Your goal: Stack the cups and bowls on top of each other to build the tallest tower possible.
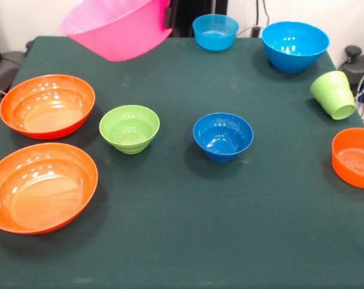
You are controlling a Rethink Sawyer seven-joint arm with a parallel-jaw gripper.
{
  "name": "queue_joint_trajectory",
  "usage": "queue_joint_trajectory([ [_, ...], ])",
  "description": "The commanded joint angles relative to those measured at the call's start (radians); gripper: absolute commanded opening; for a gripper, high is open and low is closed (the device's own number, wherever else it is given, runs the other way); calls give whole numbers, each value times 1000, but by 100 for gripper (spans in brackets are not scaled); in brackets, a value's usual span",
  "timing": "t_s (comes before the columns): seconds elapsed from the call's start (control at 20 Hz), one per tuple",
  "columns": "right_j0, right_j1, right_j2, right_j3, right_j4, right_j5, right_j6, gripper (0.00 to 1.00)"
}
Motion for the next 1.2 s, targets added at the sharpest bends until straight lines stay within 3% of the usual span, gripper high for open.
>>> queue_joint_trajectory([
  [0.05, -50, -23, 180, 126, -114, -48, -317, 0],
  [0.7, -251, -40, 330, 183, -240, -65, -442, 0],
  [1.2, -283, -23, 391, 171, -312, -39, -443, 0],
])
